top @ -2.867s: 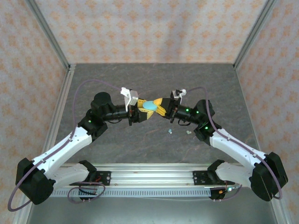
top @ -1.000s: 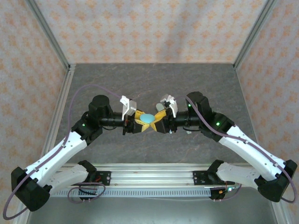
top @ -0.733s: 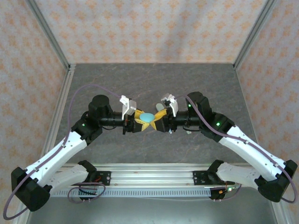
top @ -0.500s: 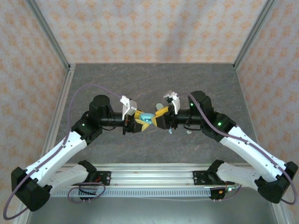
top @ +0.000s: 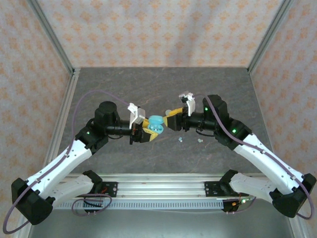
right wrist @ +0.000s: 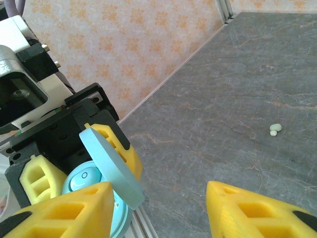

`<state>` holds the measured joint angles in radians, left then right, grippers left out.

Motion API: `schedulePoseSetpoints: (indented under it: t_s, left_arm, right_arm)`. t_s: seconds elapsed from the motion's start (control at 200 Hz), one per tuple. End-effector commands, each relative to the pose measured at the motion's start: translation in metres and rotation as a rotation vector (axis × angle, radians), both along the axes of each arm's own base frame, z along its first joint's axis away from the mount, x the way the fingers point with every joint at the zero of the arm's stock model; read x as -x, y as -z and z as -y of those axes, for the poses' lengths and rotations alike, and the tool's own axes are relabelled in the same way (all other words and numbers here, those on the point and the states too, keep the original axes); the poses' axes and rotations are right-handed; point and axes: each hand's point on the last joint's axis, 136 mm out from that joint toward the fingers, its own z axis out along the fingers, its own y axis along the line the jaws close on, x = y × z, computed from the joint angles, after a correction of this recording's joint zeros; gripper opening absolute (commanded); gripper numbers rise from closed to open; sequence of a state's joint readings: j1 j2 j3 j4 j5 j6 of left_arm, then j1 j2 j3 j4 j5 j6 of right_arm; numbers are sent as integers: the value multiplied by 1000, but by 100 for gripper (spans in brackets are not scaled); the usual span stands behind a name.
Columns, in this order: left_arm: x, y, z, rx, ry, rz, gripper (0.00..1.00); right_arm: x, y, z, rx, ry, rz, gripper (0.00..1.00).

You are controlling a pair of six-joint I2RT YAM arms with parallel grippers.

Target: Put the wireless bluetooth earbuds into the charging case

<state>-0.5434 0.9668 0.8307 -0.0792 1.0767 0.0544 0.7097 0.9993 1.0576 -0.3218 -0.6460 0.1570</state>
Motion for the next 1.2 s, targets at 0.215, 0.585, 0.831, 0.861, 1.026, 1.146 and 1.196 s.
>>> schedulePoseSetpoints:
  t_s: [0.215,0.585,0.831,0.861,1.026,1.146,1.196]
  left_arm:
    - [-6,-8,3,18,-17,45,1]
    - [-12,-8,1,21,-37,34,1]
    - [-9,-8,2,26,-17,21,0]
    - [-9,-8,2,25,-16,21,0]
    - [-8,-9,2,26,-11,23,0]
    - [-6,-9,3,26,-1,20,0]
    - [-6,-9,3,25,5,18,0]
  right_arm:
    - [0,-4,12,-29,64,-26,53]
    - [29,10,-2,-23,-91,-13,64]
    - [36,19,-15,38,-158,31,73]
    - [35,19,-15,40,-160,37,73]
    - [30,17,-15,56,-146,79,74]
    - [18,14,-11,83,-83,115,72]
    - [16,11,-10,81,-73,131,70]
